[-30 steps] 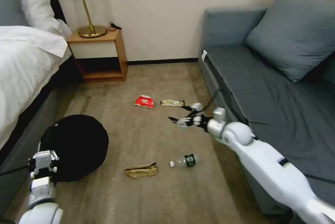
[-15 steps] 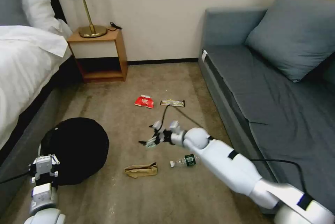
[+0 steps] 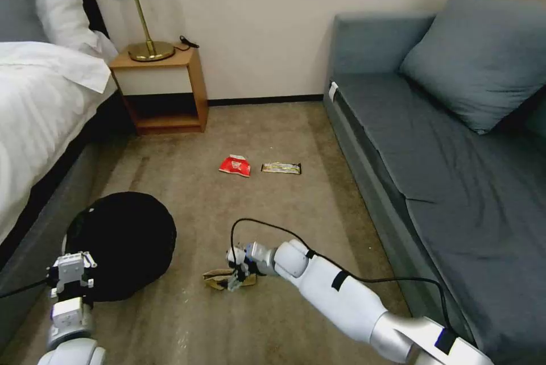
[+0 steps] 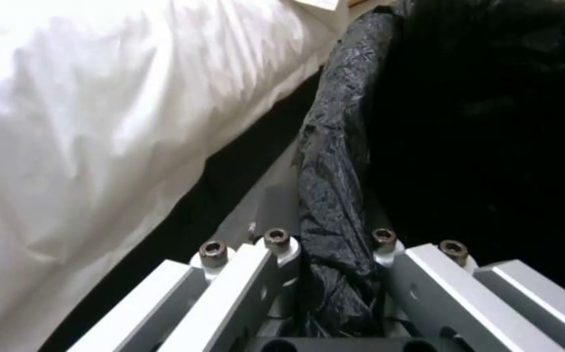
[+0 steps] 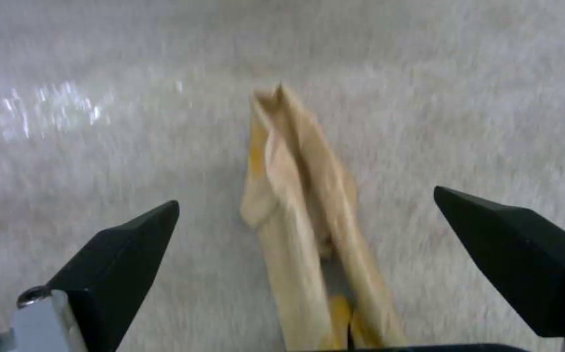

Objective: Pick up the trash bin, then pick up the garbage on the floor and place it into the trash bin.

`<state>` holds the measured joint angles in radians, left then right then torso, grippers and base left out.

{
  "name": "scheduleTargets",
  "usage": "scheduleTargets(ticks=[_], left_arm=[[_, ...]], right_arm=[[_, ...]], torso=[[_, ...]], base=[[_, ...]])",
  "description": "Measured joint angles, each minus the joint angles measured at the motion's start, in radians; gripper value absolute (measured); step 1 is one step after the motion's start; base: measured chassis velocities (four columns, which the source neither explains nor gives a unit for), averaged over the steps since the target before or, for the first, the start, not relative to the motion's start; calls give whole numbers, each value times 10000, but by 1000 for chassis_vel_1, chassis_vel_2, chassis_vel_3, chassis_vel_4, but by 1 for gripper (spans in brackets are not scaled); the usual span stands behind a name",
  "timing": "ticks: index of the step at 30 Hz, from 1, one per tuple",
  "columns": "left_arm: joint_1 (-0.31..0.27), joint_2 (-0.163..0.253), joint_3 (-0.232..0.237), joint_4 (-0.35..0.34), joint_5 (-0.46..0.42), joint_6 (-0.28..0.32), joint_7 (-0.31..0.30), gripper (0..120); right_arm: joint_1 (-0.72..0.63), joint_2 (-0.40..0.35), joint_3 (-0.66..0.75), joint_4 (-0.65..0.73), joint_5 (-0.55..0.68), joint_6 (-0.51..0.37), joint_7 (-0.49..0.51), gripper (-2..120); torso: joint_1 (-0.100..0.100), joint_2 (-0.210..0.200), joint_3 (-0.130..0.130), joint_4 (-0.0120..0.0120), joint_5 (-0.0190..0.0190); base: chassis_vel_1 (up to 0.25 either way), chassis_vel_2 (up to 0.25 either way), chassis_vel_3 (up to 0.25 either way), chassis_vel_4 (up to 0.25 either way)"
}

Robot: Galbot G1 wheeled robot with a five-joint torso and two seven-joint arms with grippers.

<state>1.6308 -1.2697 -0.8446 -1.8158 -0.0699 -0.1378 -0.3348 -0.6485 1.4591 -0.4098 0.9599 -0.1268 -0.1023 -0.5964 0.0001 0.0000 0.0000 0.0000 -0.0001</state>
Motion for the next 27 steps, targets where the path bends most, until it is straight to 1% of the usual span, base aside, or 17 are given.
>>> scheduleTargets(ticks=[3,4,5,6,7,8,10,11,12,13,15,16,19,20,24,25,27], left_arm=[[-24,4,-10,28,-55,-1,2,7],[-25,4,-17,33,-63,11,2,7],[-1,-8,-20,-5,-130,148,2,7],[26,-27,-4,-77,-209,248,1,7],[26,-27,-4,-77,-209,248,1,7],[51,-65,27,-201,-295,372,0,7],[55,-108,53,-298,-311,424,-3,7],[56,-129,65,-349,-311,439,-4,7],[56,-129,65,-349,-311,439,-4,7],[66,-142,72,-388,-311,448,-4,7],[144,-159,72,-484,-317,459,31,7],[144,-159,72,-484,-317,459,31,7],[237,-194,47,-502,-319,422,79,7],[237,-194,47,-502,-319,422,79,7],[401,-291,38,-662,-313,350,100,6],[401,-291,38,-662,-313,350,100,6],[514,-350,39,-811,-323,350,163,6]], right_arm=[[-84,9,86,-126,-231,87,2,100],[-164,47,202,-264,-497,226,35,100],[-291,140,375,-546,-970,557,166,96],[-334,197,491,-685,-1154,701,224,93],[-334,197,491,-685,-1154,701,224,93],[-375,257,604,-810,-1306,797,237,88],[-422,314,715,-946,-1493,877,195,82],[-434,344,795,-1028,-1649,927,181,75],[-434,344,795,-1028,-1649,927,181,75],[-440,370,854,-1087,-1782,973,186,71],[-460,491,1053,-1291,-2279,1144,254,59],[-460,491,1053,-1291,-2279,1144,254,59],[-502,491,1071,-1288,-2413,1196,314,46],[-502,491,1071,-1288,-2413,1196,314,46],[-524,411,1114,-1184,-2392,1220,298,30],[-524,411,1114,-1184,-2392,1220,298,30],[-515,372,1153,-1149,-2495,1220,242,19]], torso=[[0,0,0,-1,-1],[0,0,-1,-1,0],[0,0,0,-2,0],[0,0,0,-1,0],[0,0,0,-1,0],[0,0,0,0,0],[0,0,0,0,2],[0,0,0,-1,1],[0,0,0,-1,1],[-1,0,0,-2,0],[-1,0,0,-1,1],[-1,0,0,-1,1],[-1,0,0,0,1],[-1,0,0,0,1],[-1,0,0,0,1],[-1,0,0,0,1],[-1,0,0,0,2]], base=[[0,0,0,0],[0,0,0,0],[0,0,0,0],[0,0,0,0],[0,0,0,0],[0,0,0,0],[0,0,0,0],[0,0,0,0],[0,0,0,0],[0,0,0,0],[0,0,0,0],[0,0,0,0],[0,0,0,0],[0,0,0,0],[0,0,0,0],[0,0,0,0],[0,0,0,0]])
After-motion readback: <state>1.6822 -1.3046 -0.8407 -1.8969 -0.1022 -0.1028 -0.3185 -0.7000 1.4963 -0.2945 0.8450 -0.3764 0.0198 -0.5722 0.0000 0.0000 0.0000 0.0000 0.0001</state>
